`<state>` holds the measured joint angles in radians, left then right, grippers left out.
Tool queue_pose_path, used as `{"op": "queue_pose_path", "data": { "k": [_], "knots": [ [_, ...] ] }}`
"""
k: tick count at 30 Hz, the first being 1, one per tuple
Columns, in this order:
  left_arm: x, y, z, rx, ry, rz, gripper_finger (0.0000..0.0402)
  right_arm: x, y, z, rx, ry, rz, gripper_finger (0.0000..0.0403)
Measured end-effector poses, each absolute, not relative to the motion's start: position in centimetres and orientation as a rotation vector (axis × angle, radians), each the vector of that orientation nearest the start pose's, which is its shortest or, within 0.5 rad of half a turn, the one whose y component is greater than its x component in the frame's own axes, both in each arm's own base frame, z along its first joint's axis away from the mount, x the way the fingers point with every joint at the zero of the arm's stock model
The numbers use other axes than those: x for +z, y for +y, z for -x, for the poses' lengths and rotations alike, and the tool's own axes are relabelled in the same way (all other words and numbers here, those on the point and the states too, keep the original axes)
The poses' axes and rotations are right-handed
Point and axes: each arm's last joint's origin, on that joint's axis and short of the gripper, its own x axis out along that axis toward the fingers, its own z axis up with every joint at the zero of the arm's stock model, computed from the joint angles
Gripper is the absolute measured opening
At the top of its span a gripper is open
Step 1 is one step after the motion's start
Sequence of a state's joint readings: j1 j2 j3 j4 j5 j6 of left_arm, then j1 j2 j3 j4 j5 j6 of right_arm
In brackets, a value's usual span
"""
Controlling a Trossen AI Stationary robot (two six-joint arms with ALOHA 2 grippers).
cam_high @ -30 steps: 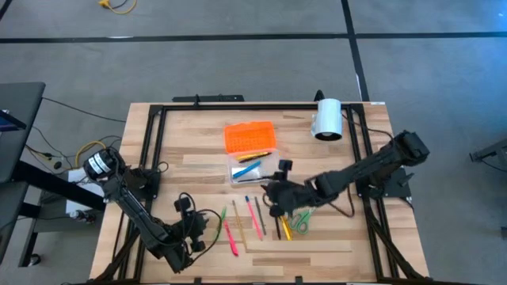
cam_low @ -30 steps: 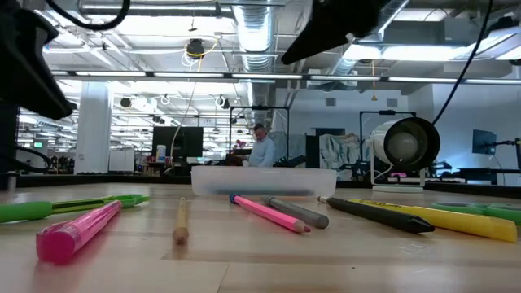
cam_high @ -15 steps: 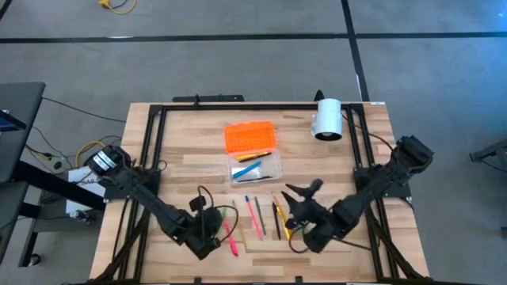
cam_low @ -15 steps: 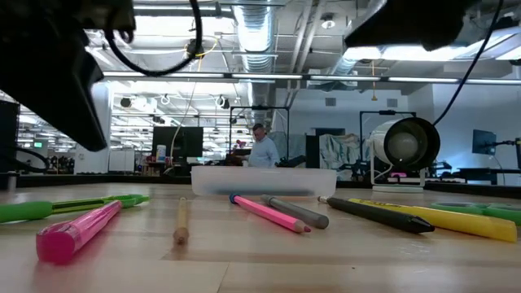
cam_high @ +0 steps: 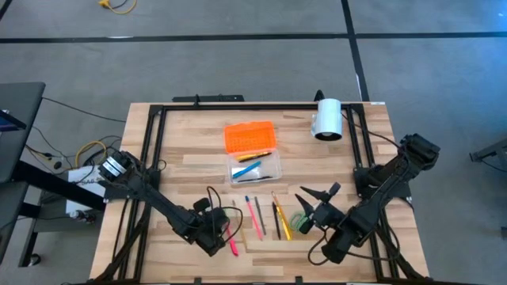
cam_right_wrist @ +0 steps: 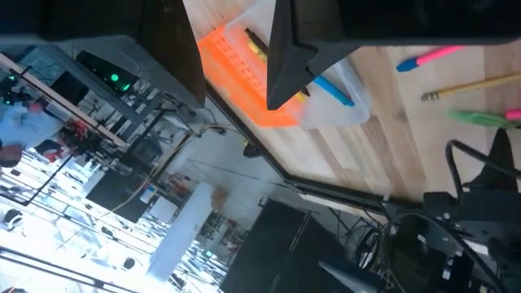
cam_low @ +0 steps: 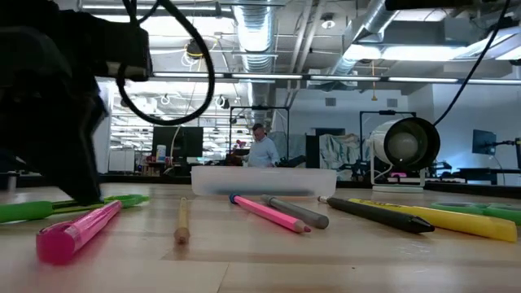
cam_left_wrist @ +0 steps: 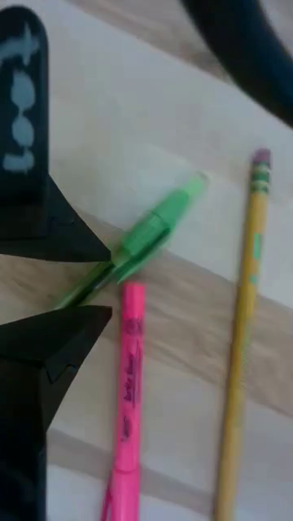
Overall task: Pick & place school supplies into a supply box
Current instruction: Put the green pen into the supply box
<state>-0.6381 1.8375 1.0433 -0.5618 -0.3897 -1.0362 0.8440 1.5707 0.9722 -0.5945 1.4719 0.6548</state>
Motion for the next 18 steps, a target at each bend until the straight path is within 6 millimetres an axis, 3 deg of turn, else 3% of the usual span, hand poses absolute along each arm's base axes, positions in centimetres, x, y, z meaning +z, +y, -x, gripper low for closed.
{"op": "queue_pose_path", "data": {
  "k": [6,18],
  "knots": [
    [12.2,-18.3,-27.1,0.401,1.157,0.245,0.0087,21.4,19.1,-20.9,-0.652,0.268,0.483,0.0127],
    [12.0,-17.5,-26.9,0.374,1.278,0.229,0.0087,21.3,19.1,-20.9,-0.65,0.27,0.481,0.0127]
  ]
}}
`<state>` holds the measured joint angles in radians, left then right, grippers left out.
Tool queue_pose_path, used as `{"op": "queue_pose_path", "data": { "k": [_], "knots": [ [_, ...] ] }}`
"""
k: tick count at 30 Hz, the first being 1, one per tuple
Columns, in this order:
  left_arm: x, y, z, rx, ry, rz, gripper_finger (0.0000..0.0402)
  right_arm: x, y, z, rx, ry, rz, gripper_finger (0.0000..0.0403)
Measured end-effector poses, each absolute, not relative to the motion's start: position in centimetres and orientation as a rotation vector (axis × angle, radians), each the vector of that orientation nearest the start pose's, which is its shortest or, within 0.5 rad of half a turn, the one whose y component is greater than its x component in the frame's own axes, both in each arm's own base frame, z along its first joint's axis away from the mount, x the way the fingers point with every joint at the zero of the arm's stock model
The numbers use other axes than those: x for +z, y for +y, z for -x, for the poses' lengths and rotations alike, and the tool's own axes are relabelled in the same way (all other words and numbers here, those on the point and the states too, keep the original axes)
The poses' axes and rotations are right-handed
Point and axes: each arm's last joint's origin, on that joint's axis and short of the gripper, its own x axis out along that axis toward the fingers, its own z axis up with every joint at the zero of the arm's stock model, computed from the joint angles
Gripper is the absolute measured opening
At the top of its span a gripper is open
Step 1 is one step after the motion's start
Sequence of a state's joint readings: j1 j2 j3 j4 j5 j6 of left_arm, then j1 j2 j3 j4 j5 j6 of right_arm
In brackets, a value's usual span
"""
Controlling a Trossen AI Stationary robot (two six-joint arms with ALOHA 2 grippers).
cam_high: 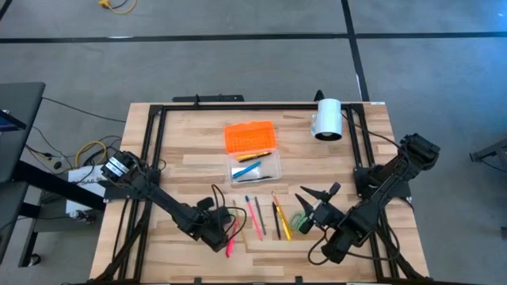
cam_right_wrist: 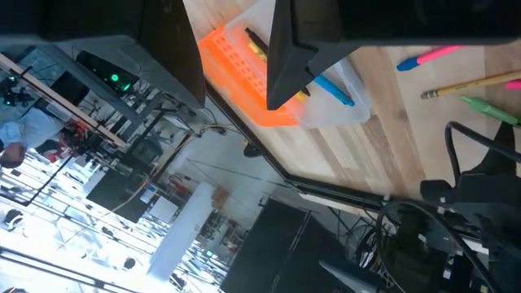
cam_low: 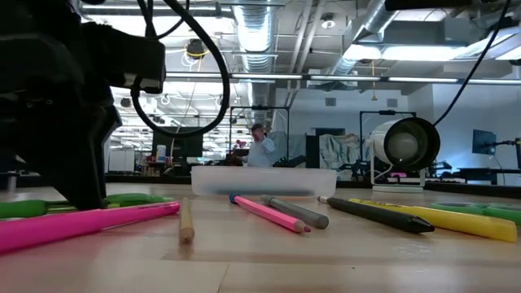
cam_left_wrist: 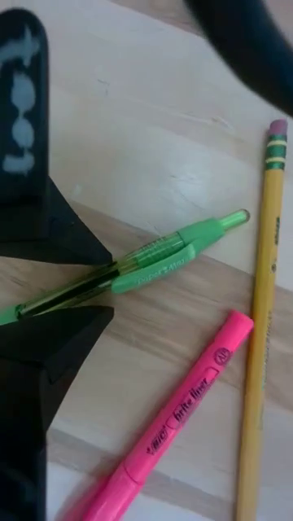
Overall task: Pick & place school supplies into a supply box
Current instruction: Put the green pen into the supply box
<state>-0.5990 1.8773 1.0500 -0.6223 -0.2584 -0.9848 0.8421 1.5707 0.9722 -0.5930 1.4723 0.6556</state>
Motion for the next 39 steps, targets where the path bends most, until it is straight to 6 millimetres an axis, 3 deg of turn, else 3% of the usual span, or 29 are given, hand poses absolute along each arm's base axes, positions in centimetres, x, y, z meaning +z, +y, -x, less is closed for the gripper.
{"op": "queue_pose_path", "data": {
  "k": [12,25,39],
  "knots": [
    [12.1,-16.1,-27.2,0.406,1.322,0.179,0.0087,21.3,19.2,-21.0,-0.648,0.273,0.479,0.0127],
    [12.2,-14.3,-28.2,0.297,1.435,0.224,0.0087,21.3,19.2,-21.0,-0.646,0.276,0.477,0.0127],
    [12.5,-14.2,-28.7,0.242,1.43,0.175,0.0087,21.3,19.2,-21.0,-0.645,0.277,0.477,0.0127]
  ]
}}
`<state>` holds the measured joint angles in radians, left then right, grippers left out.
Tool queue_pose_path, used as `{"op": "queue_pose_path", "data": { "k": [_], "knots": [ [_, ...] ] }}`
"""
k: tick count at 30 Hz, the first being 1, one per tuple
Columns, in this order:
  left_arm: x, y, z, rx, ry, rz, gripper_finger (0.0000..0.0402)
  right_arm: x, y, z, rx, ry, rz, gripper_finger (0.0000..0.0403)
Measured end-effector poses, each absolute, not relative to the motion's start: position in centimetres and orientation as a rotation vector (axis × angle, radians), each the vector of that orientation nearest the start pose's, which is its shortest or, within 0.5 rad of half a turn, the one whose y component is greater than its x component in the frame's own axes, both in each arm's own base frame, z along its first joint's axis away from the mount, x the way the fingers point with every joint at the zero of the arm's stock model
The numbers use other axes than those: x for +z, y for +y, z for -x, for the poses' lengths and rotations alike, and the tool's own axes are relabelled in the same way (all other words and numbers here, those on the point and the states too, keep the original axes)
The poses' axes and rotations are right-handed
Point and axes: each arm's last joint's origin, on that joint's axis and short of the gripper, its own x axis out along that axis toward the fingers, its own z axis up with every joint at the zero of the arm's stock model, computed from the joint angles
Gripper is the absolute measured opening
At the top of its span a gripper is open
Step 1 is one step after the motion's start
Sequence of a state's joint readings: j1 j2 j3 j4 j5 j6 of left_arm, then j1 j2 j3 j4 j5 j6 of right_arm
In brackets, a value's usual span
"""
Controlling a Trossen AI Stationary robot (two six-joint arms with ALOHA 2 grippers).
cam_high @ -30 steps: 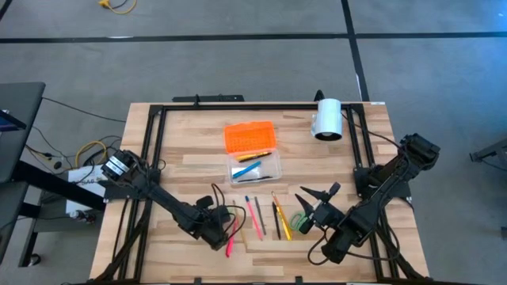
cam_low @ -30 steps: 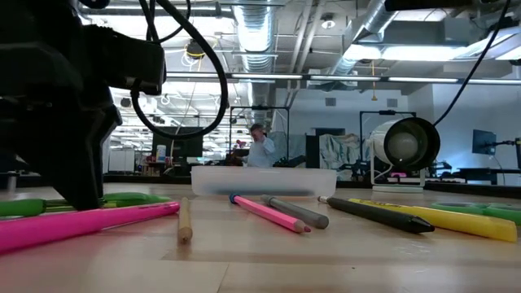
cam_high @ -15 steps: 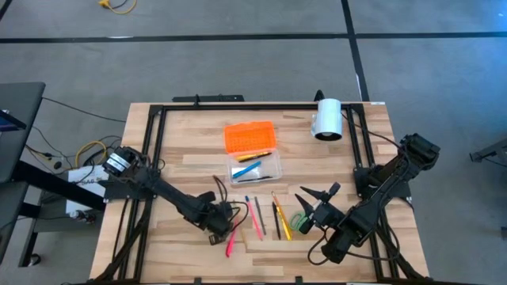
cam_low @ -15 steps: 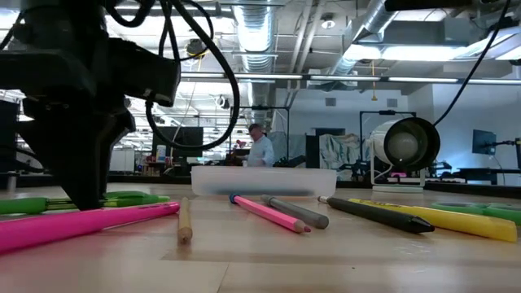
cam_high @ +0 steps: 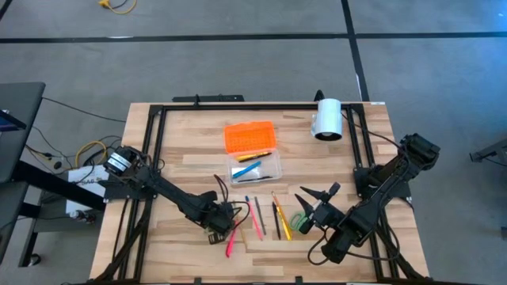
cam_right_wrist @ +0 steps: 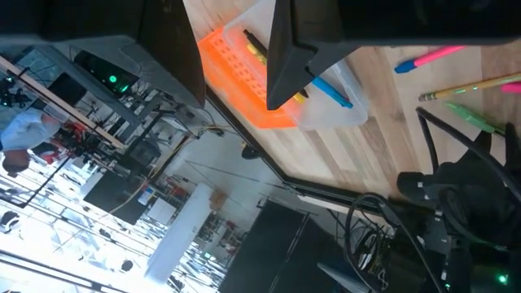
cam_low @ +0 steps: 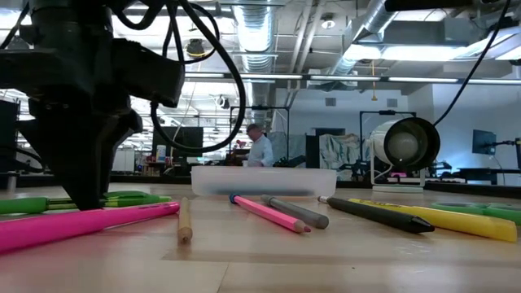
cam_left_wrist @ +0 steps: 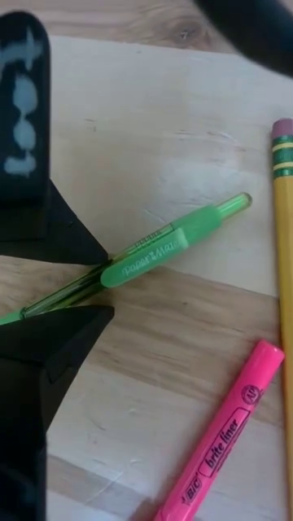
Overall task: Pick & place school supplies into a supply box
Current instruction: Put the green pen into the supply box
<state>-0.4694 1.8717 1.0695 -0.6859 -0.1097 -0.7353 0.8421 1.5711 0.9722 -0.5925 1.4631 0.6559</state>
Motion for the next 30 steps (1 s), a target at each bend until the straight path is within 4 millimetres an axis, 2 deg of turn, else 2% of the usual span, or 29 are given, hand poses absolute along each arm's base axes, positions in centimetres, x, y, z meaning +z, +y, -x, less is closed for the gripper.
{"op": "queue_pose_path", "data": {
  "k": [15,30],
  "knots": [
    [12.5,-14.23,-28.83,0.203,1.409,0.118,0.0087,21.31,19.16,-20.96,-0.645,0.277,0.477,0.0127],
    [12.51,-14.23,-28.86,0.223,1.401,0.137,0.0087,21.31,19.16,-20.96,-0.645,0.277,0.478,0.0127]
  ]
}}
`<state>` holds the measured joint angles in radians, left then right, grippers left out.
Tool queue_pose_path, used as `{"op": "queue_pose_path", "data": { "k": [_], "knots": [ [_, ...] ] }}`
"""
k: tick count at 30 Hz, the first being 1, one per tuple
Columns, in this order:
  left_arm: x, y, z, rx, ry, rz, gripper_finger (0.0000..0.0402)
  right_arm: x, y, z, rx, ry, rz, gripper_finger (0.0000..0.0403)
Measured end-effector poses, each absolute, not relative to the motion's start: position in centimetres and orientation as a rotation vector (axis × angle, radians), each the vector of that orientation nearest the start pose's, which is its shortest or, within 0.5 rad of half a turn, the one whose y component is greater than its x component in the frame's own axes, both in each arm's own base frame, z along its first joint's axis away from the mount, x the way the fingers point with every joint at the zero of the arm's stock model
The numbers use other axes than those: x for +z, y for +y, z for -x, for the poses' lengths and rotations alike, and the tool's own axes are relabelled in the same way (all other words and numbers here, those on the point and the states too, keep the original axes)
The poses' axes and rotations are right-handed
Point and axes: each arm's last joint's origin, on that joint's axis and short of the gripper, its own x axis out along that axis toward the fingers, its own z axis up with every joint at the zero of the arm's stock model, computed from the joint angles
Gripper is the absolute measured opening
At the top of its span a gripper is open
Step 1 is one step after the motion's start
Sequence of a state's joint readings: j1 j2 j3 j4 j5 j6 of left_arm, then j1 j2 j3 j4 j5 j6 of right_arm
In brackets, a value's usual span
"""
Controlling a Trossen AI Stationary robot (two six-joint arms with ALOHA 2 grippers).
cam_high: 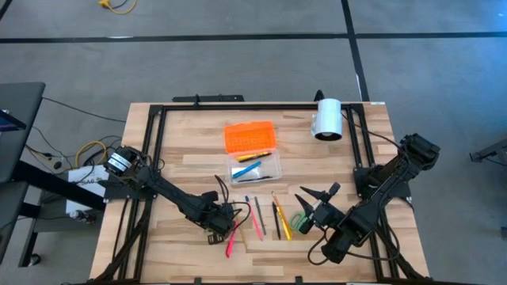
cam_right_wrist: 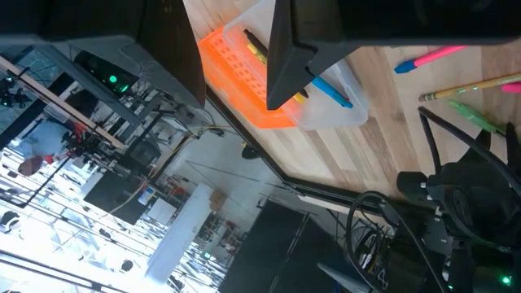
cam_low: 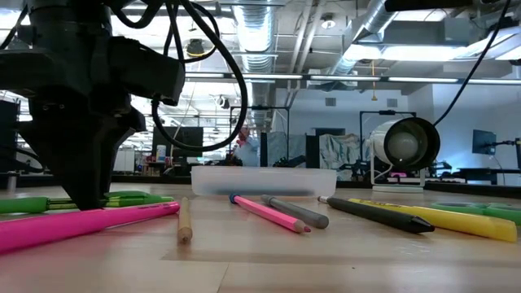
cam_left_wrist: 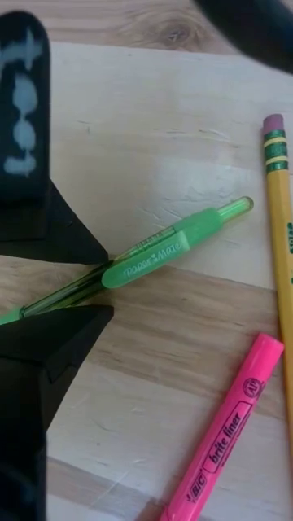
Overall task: Pick & place school supplies into a supply box
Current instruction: Put the green pen into the supply box
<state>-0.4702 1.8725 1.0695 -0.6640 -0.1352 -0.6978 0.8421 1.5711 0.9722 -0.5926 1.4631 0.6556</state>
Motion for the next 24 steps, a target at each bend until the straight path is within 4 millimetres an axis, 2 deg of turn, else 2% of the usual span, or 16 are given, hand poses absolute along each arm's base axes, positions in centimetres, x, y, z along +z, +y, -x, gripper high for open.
{"op": "queue_pose_path", "data": {
  "k": [24],
  "knots": [
    [12.5,-14.21,-28.83,0.296,1.392,0.218,0.0087,21.3,19.16,-20.96,-0.643,0.28,0.476,0.0127]
  ]
}}
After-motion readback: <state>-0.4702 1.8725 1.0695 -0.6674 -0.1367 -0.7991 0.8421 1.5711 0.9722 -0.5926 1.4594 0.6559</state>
